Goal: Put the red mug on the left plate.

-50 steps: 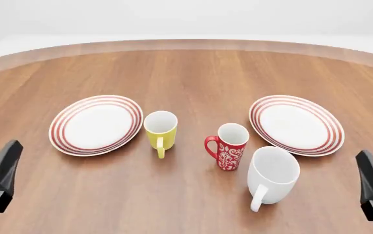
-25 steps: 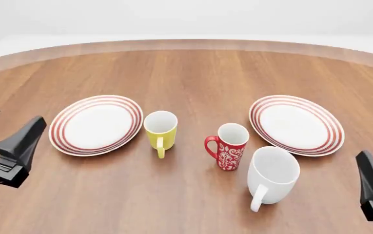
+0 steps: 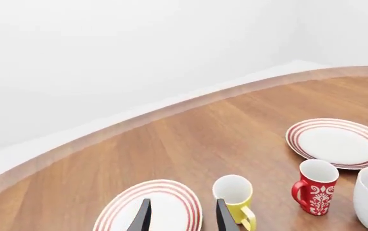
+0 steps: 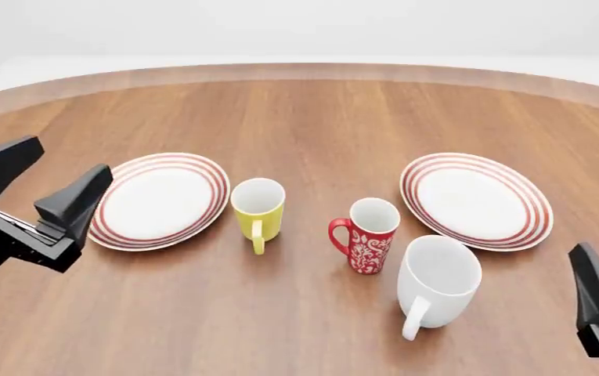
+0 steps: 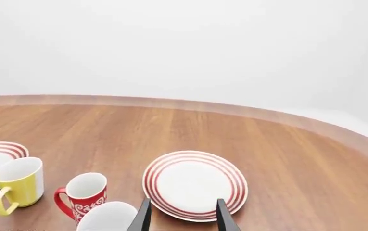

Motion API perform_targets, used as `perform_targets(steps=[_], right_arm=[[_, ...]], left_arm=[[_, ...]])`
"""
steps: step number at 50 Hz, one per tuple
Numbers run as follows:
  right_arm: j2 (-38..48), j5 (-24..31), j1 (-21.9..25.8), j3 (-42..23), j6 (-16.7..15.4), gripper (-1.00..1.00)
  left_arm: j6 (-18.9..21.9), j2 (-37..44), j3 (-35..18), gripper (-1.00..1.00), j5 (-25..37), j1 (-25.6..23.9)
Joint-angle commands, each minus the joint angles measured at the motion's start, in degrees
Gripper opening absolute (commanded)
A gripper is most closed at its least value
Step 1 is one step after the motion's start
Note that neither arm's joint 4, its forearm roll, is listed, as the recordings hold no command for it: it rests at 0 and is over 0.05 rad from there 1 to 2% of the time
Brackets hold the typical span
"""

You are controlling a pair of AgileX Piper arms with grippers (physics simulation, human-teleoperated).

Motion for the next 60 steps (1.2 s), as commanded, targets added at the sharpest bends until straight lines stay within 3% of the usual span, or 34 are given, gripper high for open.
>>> perform_targets(steps=[1,17,60], right_arm=[[0.0,-0.1,0.5,0.2,-0.3,1.0],[0.0,-0.2,0.8,0.6,-0.5,1.0],[0.3,0.3,0.9,0.7,-0.9,1.0]], left_arm=[[0.5,5.2,-1.7,1.0,-2.4,-2.4],[1.3,12.2,-3.5,1.0,-6.8,-4.9],[5.1,28.2,-10.2,1.0,-10.7,-13.7]])
